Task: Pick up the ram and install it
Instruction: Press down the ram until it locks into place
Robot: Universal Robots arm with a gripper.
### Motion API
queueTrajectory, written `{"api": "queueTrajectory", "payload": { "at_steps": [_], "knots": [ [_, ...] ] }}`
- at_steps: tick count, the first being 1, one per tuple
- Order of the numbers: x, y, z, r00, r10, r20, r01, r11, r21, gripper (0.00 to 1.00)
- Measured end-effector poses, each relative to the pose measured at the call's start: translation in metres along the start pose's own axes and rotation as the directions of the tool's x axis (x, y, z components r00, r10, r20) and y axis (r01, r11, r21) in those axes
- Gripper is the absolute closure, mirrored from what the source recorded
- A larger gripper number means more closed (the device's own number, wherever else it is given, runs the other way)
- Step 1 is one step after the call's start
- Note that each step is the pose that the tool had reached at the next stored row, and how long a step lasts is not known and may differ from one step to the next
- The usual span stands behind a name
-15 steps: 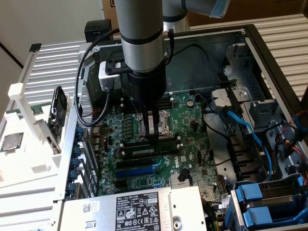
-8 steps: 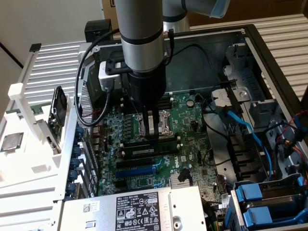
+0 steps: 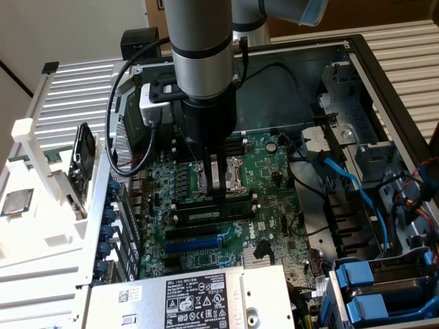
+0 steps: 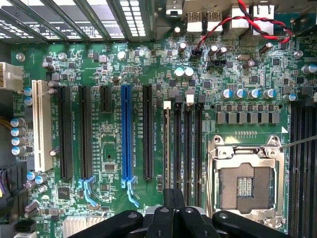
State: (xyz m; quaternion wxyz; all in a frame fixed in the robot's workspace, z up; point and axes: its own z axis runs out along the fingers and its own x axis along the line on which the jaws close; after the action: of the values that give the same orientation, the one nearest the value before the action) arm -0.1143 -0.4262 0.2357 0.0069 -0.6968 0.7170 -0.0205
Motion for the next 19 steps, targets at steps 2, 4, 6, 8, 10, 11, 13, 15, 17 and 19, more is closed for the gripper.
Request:
{"api": "queueTrajectory", "payload": {
  "at_steps": [2, 4, 6, 8, 10, 11, 13, 15, 17, 19],
  "knots": [
    [0.000, -0.0002, -0.0060, 1.0000, 0.000, -0.0001, 0.000, 1.0000, -0.0001, 0.89],
    [0.000, -0.0006, -0.0141, 1.0000, 0.000, 0.0001, 0.000, 1.0000, -0.0001, 0.89],
    [0.000, -0.0009, -0.0222, 1.0000, 0.000, 0.0006, 0.000, 1.0000, 0.0000, 0.89],
    [0.001, -0.0010, -0.0256, 1.0000, 0.000, 0.0021, 0.000, 1.0000, -0.0001, 0.89],
    [0.001, -0.0010, -0.0255, 1.0000, 0.000, 0.0023, 0.000, 1.0000, 0.0000, 0.89],
    [0.001, -0.0010, -0.0255, 1.0000, 0.000, 0.0023, 0.000, 1.0000, 0.0000, 0.89],
    [0.001, -0.0010, -0.0255, 1.0000, 0.004, 0.0021, -0.004, 1.0000, -0.0002, 0.89],
    [0.001, -0.0010, -0.0254, 0.9996, 0.028, 0.0011, -0.028, 0.9996, -0.0007, 0.89],
    [0.001, -0.0010, -0.0251, 0.9982, 0.061, -0.0001, -0.061, 0.9982, -0.0012, 0.89],
    [0.001, -0.0010, -0.0248, 0.9954, 0.096, -0.0017, -0.096, 0.9954, -0.0018, 0.89]
  ]
}}
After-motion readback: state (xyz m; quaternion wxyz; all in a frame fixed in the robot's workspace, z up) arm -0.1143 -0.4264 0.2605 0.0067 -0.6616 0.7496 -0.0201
